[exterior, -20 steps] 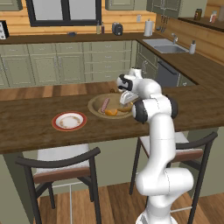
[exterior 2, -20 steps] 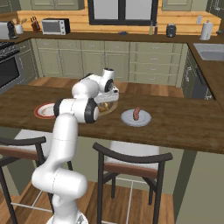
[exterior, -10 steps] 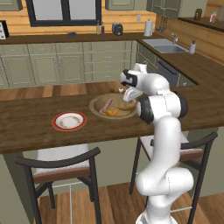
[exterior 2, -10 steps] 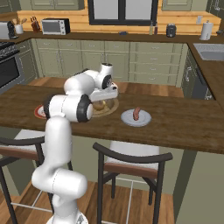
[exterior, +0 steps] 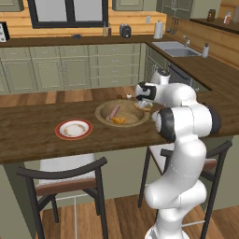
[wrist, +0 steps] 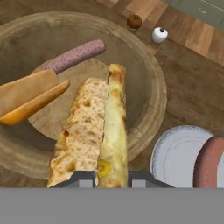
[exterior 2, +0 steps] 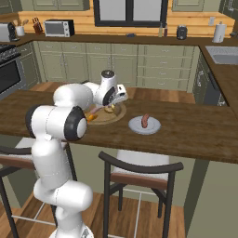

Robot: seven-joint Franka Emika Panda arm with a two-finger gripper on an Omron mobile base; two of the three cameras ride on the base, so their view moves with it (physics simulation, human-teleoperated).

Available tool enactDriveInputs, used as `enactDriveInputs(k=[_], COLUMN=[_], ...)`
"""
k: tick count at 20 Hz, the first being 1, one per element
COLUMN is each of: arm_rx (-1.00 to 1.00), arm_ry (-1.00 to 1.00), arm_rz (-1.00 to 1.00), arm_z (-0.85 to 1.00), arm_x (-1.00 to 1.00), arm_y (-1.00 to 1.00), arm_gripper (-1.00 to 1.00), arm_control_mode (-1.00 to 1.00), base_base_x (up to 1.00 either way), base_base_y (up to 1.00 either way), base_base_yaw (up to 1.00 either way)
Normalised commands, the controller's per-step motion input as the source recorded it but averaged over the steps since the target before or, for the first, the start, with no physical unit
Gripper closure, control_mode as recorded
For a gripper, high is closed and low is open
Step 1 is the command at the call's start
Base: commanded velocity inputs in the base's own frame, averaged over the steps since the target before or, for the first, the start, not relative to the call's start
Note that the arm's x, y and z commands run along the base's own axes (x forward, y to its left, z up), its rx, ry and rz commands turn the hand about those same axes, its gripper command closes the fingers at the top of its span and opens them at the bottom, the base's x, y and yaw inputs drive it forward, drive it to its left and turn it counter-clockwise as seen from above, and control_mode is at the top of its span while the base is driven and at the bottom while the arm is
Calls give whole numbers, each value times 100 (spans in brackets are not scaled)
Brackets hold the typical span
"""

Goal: Place one bun and one sausage from the bowl on each plate.

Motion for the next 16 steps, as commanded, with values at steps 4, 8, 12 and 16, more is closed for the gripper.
enactDriveInputs(k=[4, 8, 12, 16], arm_rx=[0, 0, 0, 0], arm_ry=[7, 11, 12, 1], arm_rz=[-36, -35, -25, -16], arm_z=[36, 24, -1, -20], arm_x=[-1, 7, 18, 10], arm_y=[-85, -96, -93, -35], arm_gripper=[100, 100, 100, 100], arm_control_mode=[-100, -100, -100, -100], base_base_x=[0, 0, 0, 0], base_base_y=[0, 0, 0, 0], base_base_yaw=[0, 0, 0, 0])
